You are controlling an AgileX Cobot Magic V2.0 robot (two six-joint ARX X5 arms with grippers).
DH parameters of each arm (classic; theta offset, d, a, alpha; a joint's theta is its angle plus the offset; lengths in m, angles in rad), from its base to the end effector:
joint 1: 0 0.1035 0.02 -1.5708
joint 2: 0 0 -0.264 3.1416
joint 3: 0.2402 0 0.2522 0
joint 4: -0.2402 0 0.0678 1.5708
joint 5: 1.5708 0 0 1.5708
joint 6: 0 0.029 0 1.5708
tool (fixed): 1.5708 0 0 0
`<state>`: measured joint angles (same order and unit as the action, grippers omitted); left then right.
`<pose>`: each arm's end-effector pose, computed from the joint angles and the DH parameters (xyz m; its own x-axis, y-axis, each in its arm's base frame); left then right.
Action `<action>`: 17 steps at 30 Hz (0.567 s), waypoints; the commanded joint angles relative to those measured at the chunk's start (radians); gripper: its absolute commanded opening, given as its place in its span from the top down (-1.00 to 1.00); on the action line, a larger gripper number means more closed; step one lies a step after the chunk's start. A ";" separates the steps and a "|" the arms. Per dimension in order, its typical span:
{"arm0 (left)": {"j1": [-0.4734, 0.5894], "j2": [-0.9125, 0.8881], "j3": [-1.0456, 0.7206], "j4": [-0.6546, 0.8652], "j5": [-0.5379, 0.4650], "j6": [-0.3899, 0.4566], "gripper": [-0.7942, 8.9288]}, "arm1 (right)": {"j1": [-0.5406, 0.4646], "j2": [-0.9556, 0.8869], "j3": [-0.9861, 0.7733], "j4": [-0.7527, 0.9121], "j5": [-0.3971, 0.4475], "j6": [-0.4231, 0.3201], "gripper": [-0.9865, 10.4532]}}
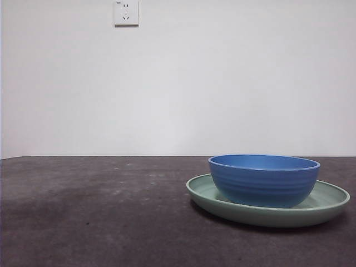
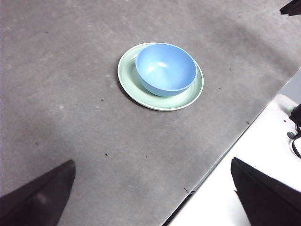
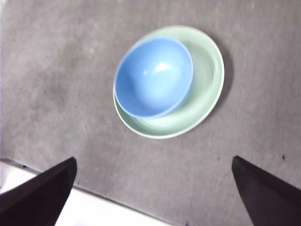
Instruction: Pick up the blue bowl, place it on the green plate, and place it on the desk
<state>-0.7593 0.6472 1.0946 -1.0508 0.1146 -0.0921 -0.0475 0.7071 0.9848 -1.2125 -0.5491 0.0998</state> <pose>0.0585 -0.0601 0.3679 0.5146 -0.6461 -0.5637 0.7112 0.6889 -0.1403 0.0940 0.0107 0.3254 0.5309 0.4973 -0.6862 -0.1877 0.8586 0.4770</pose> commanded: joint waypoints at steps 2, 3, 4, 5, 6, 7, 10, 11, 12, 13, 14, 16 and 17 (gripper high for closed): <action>-0.006 0.005 0.008 0.011 0.005 -0.004 -0.26 | 0.000 0.094 0.018 0.004 0.003 -0.058 -0.12; -0.006 0.005 0.008 0.011 0.005 -0.007 -0.26 | 0.000 0.125 0.018 0.005 0.008 -0.069 -0.12; -0.006 0.005 0.008 0.010 0.005 -0.008 -0.26 | 0.000 0.154 0.018 0.005 0.015 -0.082 -0.12; -0.006 0.005 0.008 0.010 0.005 -0.008 -0.26 | 0.000 0.185 0.018 0.006 0.030 -0.093 -0.12; -0.006 0.005 0.008 0.010 0.005 -0.008 -0.25 | 0.000 0.219 0.018 0.008 0.050 -0.109 -0.12; -0.006 0.005 0.008 0.010 0.005 -0.007 -0.26 | 0.003 0.254 0.018 0.015 0.075 -0.118 -0.12; -0.006 0.005 0.008 0.005 0.005 -0.007 -0.25 | 0.017 0.345 0.018 0.061 0.147 -0.119 -0.12; -0.006 0.005 0.008 0.005 0.005 -0.007 -0.26 | 0.020 0.370 0.018 0.079 0.164 -0.119 -0.12; -0.006 0.005 0.008 0.005 0.005 -0.008 -0.26 | 0.023 0.402 0.018 0.102 0.178 -0.120 -0.12; -0.006 0.005 0.008 0.006 0.005 -0.008 -0.25 | 0.027 0.428 0.018 0.119 0.185 -0.121 -0.12; -0.006 0.005 0.008 0.006 0.005 -0.012 -0.26 | 0.031 0.458 0.018 0.134 0.187 -0.127 -0.12; -0.006 0.005 0.008 0.006 0.005 -0.029 -0.26 | 0.049 0.519 0.018 0.157 0.188 -0.137 -0.08; -0.006 0.005 0.008 0.006 0.005 -0.034 -0.26 | 0.057 0.541 0.018 0.166 0.189 -0.139 -0.06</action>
<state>-0.7593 0.6468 1.0946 -1.0519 0.1146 -0.1062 0.0017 1.2232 0.9848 -1.0531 -0.3622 -0.0162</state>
